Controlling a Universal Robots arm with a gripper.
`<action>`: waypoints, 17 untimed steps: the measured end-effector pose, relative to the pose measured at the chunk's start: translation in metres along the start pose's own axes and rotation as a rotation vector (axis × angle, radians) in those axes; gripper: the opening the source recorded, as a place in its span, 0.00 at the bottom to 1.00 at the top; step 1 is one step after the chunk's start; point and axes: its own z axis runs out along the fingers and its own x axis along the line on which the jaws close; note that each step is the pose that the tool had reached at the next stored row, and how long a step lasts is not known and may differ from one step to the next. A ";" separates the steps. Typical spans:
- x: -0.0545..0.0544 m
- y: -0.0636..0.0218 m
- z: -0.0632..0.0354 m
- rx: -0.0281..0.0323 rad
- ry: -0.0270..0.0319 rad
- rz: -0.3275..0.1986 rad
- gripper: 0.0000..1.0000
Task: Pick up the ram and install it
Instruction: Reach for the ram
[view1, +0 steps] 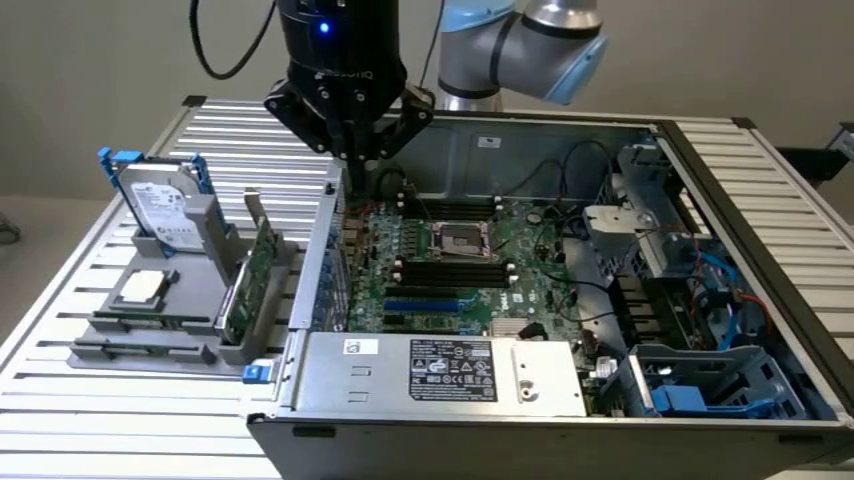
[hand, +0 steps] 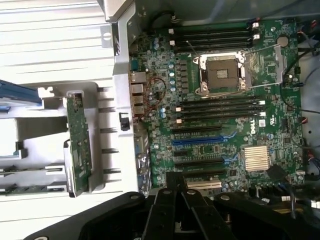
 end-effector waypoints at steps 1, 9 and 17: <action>0.004 -0.0003 0.0002 0.0001 0.0010 0.000 0.11; 0.041 -0.0020 0.0038 0.0015 0.0160 0.001 0.11; 0.077 -0.0044 0.0082 0.0025 0.0247 0.001 0.11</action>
